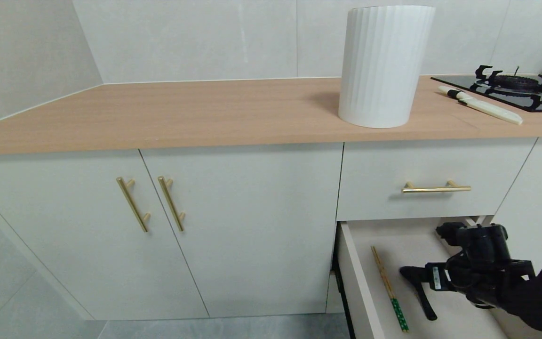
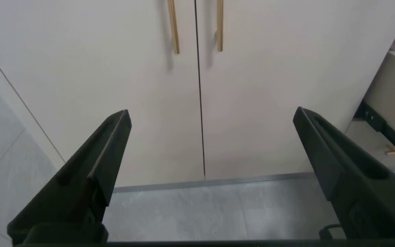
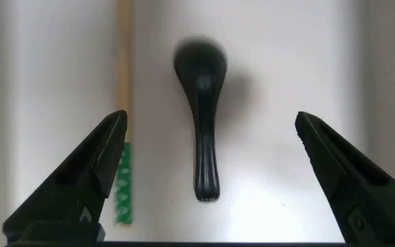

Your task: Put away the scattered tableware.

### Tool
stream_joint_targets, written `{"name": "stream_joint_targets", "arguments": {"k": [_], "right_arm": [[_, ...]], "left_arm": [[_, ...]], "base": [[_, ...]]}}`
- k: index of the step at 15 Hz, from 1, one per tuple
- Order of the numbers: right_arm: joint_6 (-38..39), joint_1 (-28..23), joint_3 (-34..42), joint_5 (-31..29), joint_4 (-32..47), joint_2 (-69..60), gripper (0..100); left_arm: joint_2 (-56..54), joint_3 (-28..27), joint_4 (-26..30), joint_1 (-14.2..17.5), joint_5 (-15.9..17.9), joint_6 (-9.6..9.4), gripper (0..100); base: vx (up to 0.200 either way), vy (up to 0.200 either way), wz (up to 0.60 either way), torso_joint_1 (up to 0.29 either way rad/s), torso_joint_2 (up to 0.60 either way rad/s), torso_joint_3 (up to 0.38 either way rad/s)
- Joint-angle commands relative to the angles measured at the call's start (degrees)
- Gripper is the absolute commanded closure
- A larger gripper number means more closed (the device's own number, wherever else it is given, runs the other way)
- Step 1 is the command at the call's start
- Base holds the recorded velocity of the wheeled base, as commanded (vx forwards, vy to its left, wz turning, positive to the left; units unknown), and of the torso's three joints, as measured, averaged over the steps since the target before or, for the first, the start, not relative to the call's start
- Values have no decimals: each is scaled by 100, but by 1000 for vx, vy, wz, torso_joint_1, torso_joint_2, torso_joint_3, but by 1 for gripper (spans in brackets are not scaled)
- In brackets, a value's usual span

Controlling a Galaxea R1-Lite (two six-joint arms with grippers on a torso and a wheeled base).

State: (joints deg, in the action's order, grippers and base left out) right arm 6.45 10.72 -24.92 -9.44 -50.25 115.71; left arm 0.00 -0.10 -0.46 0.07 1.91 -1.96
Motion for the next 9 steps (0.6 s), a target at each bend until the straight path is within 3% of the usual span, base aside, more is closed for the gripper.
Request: {"name": "stream_joint_targets", "arguments": {"k": [1, 3, 5, 6, 7, 9], "right_arm": [[-21, 1, 338, -6, 674, -1947, 0], [-21, 18, -154, 12, 2362, -3187, 0], [-21, 27, -286, 29, 2775, -3424, 0], [6, 115, -892, 100, 4586, -4259, 0], [-3, 115, -927, 188, 4673, -4364, 0], [-3, 115, -936, 223, 4673, -4364, 0]], "left_arm": [[0, 1, -6, 1, 2, -6, 0], [0, 1, -6, 1, 2, 3, 0], [0, 1, 2, 1, 2, 3, 0], [0, 1, 2, 1, 11, -85, 0], [0, 10, 2, 1, 11, -164, 0], [0, 1, 2, 1, 2, -67, 0]], "base": [[0, 0, 0, 0, 0, 0], [0, 0, 0, 0, 0, 0], [0, 0, 0, 0, 0, 0], [0, 0, 0, 0, 0, 0], [0, 0, 0, 0, 0, 0], [0, 0, 0, 0, 0, 0]]}}
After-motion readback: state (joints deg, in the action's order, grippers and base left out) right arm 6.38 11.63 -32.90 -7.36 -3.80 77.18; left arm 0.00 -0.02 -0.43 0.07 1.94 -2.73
